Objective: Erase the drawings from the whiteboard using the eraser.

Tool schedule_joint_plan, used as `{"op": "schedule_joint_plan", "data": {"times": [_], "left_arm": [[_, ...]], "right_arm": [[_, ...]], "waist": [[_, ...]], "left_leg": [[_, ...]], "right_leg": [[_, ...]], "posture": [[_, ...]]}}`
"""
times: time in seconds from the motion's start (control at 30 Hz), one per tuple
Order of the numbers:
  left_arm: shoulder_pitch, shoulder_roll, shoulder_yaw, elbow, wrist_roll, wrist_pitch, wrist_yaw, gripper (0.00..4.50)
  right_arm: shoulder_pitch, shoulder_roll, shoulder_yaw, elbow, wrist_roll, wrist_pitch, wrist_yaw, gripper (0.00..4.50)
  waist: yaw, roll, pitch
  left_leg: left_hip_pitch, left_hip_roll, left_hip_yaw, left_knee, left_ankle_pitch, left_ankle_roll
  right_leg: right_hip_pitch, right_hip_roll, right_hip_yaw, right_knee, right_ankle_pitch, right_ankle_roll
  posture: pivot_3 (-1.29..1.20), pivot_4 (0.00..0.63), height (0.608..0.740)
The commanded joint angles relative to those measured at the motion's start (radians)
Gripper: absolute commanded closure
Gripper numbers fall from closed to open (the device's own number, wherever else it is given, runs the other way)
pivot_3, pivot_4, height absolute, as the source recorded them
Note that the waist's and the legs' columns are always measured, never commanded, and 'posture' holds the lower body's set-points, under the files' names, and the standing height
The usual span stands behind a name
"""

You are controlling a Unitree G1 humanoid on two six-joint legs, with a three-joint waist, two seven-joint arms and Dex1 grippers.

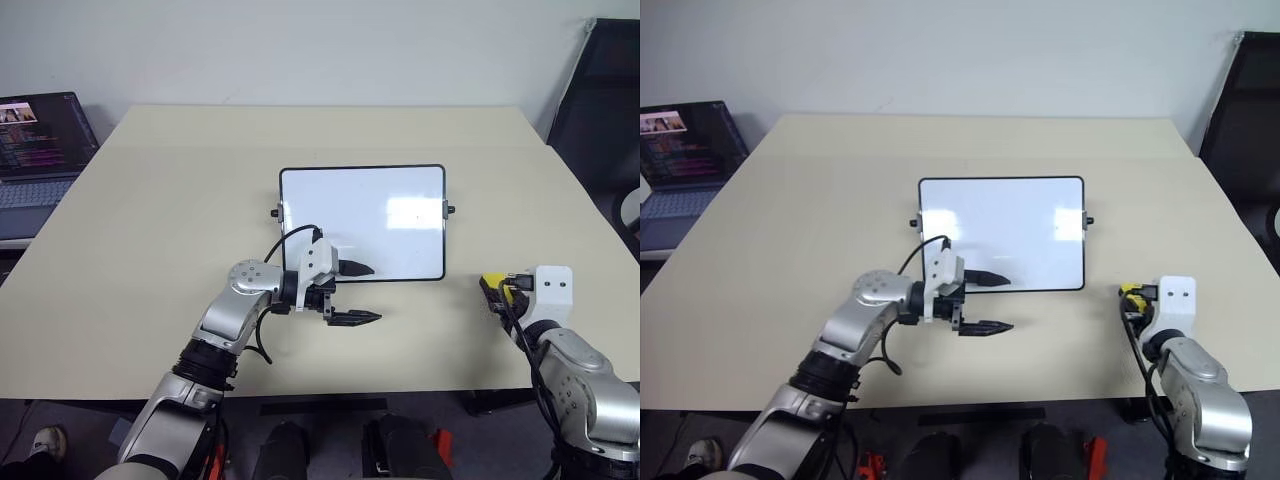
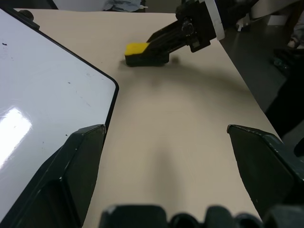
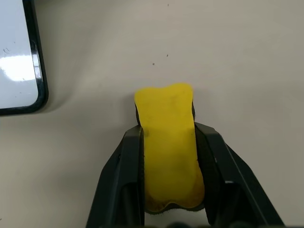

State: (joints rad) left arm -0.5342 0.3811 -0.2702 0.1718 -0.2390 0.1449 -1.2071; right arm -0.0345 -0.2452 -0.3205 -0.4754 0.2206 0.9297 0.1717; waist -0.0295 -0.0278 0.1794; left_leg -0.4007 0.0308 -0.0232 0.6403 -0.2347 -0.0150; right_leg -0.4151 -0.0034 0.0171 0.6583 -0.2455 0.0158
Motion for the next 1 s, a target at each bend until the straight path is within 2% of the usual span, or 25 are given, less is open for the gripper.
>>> {"op": "schedule_joint_plan", "data": {"times": [0.03, 0.07, 0.13, 0.33, 0.57, 0.7, 0.8, 0.9, 1.0], "left_arm": [[-0.004, 0.001, 0.006, -0.034, 0.001, -0.019, 0.008, 0.00], [-0.003, 0.001, 0.007, -0.035, 0.001, -0.019, 0.008, 0.00], [0.000, 0.003, 0.008, -0.038, 0.001, -0.019, 0.008, 0.00], [0.009, 0.006, 0.006, -0.050, 0.000, -0.014, 0.006, 0.00], [0.038, 0.040, 0.020, -0.087, 0.000, -0.003, 0.013, 0.00], [0.109, 0.101, 0.076, -0.170, 0.003, 0.027, 0.088, 0.00], [0.204, 0.129, 0.112, -0.270, -0.007, 0.048, 0.151, 0.00], [0.304, 0.119, 0.177, -0.348, -0.008, 0.058, 0.263, 0.00], [0.406, 0.102, 0.239, -0.392, 0.030, 0.040, 0.391, 0.00]], "right_arm": [[-0.006, 0.001, 0.010, -0.001, 0.013, -0.020, -0.001, 3.38], [-0.004, -0.001, 0.010, 0.002, 0.011, -0.022, -0.003, 2.66], [-0.003, -0.006, 0.011, 0.008, 0.007, -0.025, -0.004, 2.11], [-0.011, -0.016, 0.002, 0.013, 0.009, -0.024, -0.008, 0.02], [0.007, -0.008, -0.028, -0.053, 0.013, -0.004, -0.038, 0.02], [0.059, 0.032, -0.049, -0.190, 0.045, 0.014, -0.058, 0.02], [0.134, 0.065, -0.028, -0.297, 0.053, 0.001, -0.066, 0.02], [0.222, 0.148, -0.024, -0.359, 0.075, -0.043, -0.083, 0.02], [0.368, 0.193, 0.028, -0.367, 0.034, -0.193, -0.065, 0.02]], "waist": [[0.000, 0.000, 0.000], [0.000, 0.000, 0.000], [0.000, 0.000, 0.000], [0.000, 0.000, 0.000], [0.000, 0.000, 0.000], [-0.002, 0.001, 0.000], [-0.001, 0.001, 0.000], [0.001, 0.001, 0.000], [0.000, 0.002, 0.000]], "left_leg": [[0.000, 0.000, 0.000, 0.000, 0.000, 0.000], [0.000, 0.000, 0.000, 0.000, 0.000, 0.000], [0.000, 0.000, 0.000, 0.000, 0.000, 0.000], [0.000, 0.000, 0.000, 0.000, 0.000, 0.000], [0.000, 0.000, 0.000, 0.000, 0.000, 0.000], [0.000, 0.001, 0.000, -0.001, 0.000, 0.000], [0.000, 0.002, -0.001, -0.003, 0.000, 0.000], [0.000, 0.002, -0.001, -0.004, 0.000, 0.000], [0.000, 0.004, -0.002, -0.004, 0.000, 0.000]], "right_leg": [[0.000, 0.000, 0.000, 0.000, 0.000, 0.000], [0.000, 0.000, 0.000, 0.000, 0.000, 0.000], [0.000, 0.000, 0.000, 0.000, 0.000, 0.000], [0.000, 0.000, 0.000, 0.000, 0.000, 0.000], [0.000, 0.000, 0.000, 0.000, 0.000, 0.000], [-0.001, 0.000, 0.000, 0.000, 0.000, 0.000], [-0.001, 0.000, 0.000, 0.001, -0.001, -0.002], [-0.001, -0.001, 0.001, 0.000, -0.002, -0.002], [-0.001, -0.002, 0.001, 0.000, -0.003, -0.003]], "posture": [[0.00, 0.150, 0.740], [0.00, 0.150, 0.740], [0.00, 0.150, 0.740], [0.00, 0.150, 0.740], [0.00, 0.150, 0.740], [0.00, 0.150, 0.740], [0.00, 0.150, 0.740], [0.00, 0.150, 0.740], [0.00, 0.150, 0.740]]}}
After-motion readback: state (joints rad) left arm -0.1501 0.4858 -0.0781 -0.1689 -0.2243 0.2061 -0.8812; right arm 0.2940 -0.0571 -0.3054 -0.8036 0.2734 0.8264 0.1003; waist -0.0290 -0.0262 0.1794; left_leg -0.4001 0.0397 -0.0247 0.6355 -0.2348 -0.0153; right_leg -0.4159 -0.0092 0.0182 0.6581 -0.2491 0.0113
